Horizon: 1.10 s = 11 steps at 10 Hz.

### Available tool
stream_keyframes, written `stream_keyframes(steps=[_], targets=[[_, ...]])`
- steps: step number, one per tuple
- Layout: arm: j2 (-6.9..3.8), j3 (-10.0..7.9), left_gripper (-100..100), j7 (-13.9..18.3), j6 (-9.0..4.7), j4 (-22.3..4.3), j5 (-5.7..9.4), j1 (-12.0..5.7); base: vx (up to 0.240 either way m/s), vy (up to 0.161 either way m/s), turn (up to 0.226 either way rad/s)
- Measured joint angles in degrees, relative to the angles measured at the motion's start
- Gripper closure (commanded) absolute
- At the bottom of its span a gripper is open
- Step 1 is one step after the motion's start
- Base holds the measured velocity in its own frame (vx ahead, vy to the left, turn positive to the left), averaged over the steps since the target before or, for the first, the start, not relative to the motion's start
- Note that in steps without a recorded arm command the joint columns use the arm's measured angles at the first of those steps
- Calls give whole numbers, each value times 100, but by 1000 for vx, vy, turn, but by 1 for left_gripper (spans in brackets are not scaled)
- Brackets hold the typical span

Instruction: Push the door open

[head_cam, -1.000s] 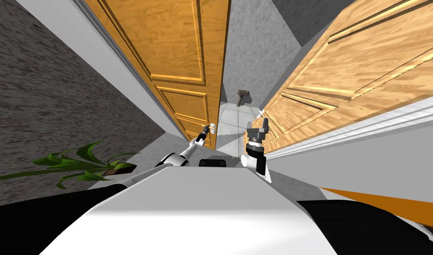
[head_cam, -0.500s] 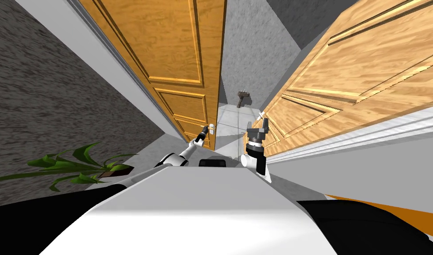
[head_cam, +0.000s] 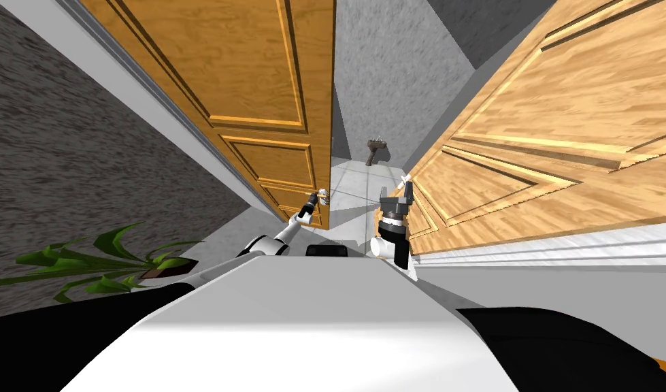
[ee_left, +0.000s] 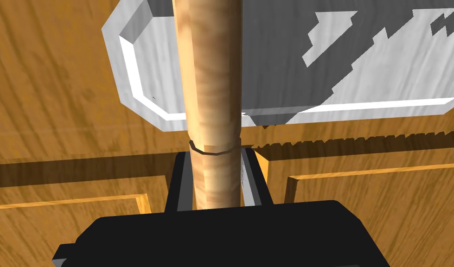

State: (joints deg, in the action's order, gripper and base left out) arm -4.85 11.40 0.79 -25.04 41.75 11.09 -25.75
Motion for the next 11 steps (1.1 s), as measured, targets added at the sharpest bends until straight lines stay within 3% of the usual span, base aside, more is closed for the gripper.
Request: stream_keyframes(steps=[1,2,3,6,7,8,11], targets=[[-12,-76,100,-4,-112,-167,17,-58,132,-125,51],[-62,-102,100,13,-144,-162,26,-48,49,-51,27],[-83,-126,100,4,-82,-26,30,-3,91,-103,62],[-138,-323,100,-58,-39,-65,69,45,128,-154,83],[-166,-391,100,-86,28,29,84,100,140,-119,88],[-162,-477,100,-106,-42,-203,104,-30,141,-115,41],[-230,-682,100,-197,49,38,139,122,141,-133,59]])
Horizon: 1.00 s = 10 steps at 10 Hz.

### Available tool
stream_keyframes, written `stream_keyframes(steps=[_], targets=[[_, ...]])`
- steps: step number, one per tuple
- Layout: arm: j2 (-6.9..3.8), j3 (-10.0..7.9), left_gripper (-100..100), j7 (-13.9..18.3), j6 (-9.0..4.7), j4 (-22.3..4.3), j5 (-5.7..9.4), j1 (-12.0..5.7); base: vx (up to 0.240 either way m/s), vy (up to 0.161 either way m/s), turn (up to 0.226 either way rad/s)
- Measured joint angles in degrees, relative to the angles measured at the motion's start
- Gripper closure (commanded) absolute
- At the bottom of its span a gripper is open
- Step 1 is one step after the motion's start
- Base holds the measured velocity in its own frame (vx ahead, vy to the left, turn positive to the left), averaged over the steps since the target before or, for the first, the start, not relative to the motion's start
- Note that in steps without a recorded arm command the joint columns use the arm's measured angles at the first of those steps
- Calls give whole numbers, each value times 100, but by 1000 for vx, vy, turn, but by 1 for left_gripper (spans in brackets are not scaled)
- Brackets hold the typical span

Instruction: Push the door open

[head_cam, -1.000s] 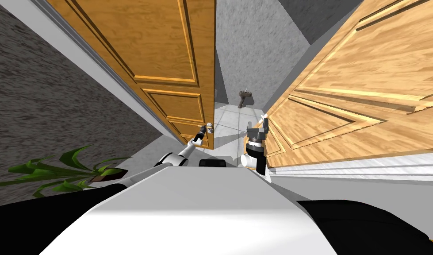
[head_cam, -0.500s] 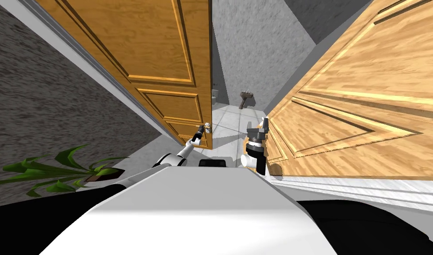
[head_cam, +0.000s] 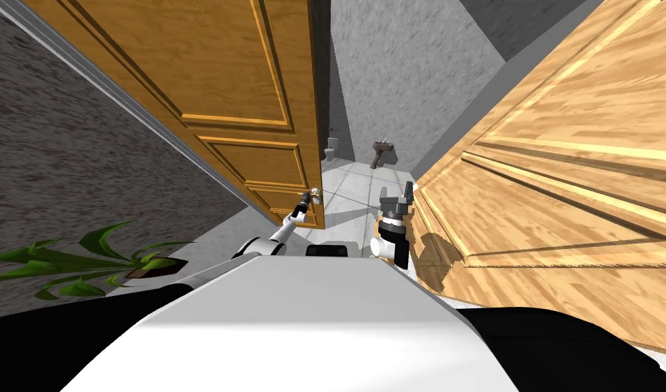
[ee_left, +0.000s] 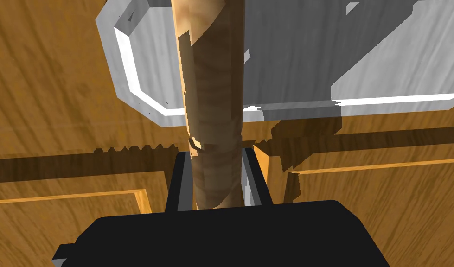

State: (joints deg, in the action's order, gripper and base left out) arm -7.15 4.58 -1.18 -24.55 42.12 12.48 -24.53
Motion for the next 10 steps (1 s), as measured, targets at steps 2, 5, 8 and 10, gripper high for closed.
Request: stream_keyframes(steps=[2,5,8,10], targets=[[-58,-84,100,41,-188,-423,30,-243,105,-109,50],[-85,-217,100,-25,-138,-268,49,-125,87,-97,50],[-133,-389,100,-91,-98,-246,84,-73,127,-121,60],[-198,-478,100,-93,-90,-246,106,-83,116,-97,43]])
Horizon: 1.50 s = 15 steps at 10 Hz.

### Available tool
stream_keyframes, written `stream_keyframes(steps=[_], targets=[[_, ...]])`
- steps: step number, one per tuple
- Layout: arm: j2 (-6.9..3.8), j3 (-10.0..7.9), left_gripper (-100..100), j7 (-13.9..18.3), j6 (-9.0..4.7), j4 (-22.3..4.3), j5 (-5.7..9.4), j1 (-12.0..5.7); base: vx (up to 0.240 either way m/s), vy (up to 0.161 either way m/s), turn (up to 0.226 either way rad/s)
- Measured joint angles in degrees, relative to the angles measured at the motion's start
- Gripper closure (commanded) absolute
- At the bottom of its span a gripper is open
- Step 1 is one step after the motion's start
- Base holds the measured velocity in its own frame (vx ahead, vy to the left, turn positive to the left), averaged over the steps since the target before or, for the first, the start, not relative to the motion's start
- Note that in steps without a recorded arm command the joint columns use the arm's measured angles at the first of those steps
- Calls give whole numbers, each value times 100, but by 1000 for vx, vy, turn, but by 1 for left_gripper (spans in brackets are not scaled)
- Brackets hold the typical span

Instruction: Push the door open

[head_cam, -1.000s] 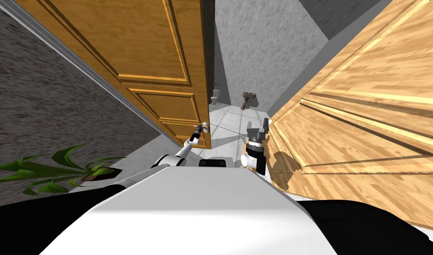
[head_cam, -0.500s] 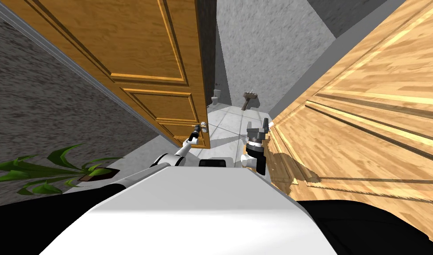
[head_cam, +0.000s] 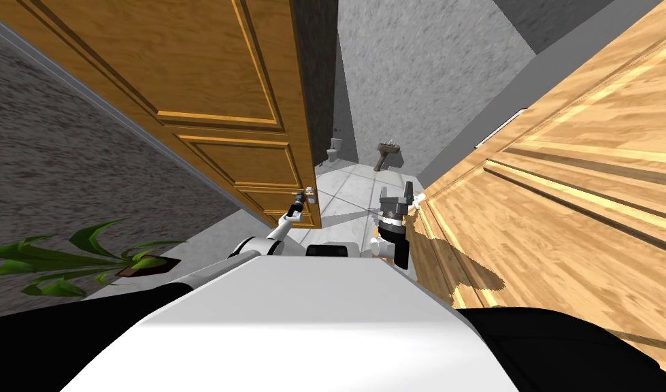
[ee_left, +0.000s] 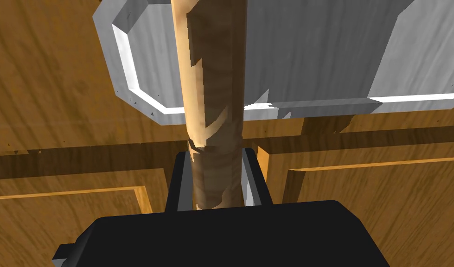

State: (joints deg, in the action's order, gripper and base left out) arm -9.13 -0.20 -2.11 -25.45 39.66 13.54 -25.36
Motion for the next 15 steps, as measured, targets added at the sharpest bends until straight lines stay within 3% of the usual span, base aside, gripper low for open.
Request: stream_keyframes(steps=[5,6,10,11,12,14,15], targets=[[-44,-143,100,-40,-23,-81,35,32,138,-64,44],[-54,-197,100,-60,-68,-193,50,-25,151,-68,43],[-132,-385,100,-105,-105,-250,105,-33,189,-70,50],[-158,-435,100,-125,-61,-115,119,47,205,-67,53],[-220,-454,100,-88,-94,-244,134,0,206,-76,69],[-212,-625,100,-198,-29,-84,171,82,186,-102,67],[-239,-685,100,-216,-95,-229,187,30,195,-83,59]])
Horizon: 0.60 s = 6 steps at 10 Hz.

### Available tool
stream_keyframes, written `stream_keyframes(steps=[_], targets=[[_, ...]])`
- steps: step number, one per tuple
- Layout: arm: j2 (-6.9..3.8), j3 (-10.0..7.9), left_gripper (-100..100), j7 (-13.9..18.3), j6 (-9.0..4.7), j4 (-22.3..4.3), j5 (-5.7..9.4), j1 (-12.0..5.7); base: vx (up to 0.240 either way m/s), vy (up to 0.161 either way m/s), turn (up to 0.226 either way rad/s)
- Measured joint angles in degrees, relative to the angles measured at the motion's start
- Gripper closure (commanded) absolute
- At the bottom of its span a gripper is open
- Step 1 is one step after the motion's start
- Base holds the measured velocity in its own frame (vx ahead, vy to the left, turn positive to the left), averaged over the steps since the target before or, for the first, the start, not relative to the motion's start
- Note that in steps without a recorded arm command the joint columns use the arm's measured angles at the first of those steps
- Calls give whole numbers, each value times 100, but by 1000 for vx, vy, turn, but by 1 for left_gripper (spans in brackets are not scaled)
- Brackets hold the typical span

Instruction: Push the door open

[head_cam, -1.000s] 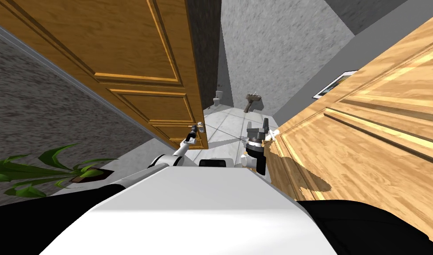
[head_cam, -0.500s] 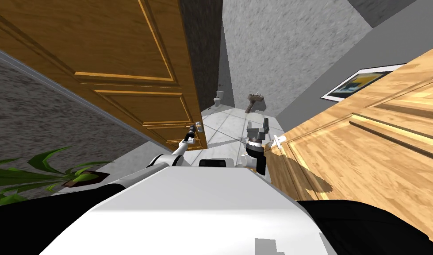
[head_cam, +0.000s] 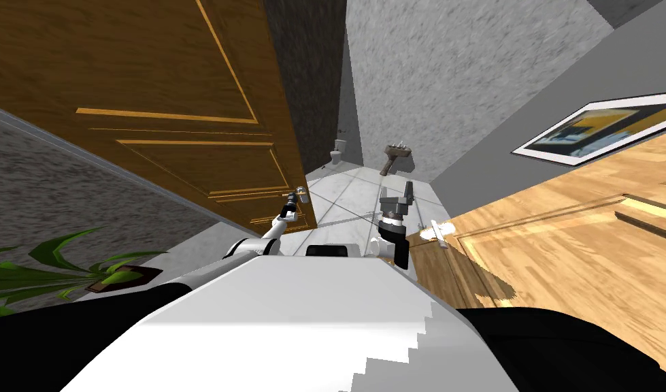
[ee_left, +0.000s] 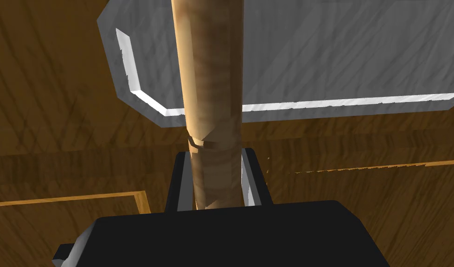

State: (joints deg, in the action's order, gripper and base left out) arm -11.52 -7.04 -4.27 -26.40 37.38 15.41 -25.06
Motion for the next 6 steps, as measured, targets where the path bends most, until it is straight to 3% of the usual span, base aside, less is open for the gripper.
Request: stream_keyframes(steps=[1,3,5,6], targets=[[-33,-51,100,-2,14,83,17,79,202,-63,68],[-44,-215,100,-87,-4,-42,57,4,192,-100,69],[-128,-345,100,-119,26,-32,97,25,198,-108,79],[-176,-395,100,-110,-43,-122,113,6,193,-86,67]])
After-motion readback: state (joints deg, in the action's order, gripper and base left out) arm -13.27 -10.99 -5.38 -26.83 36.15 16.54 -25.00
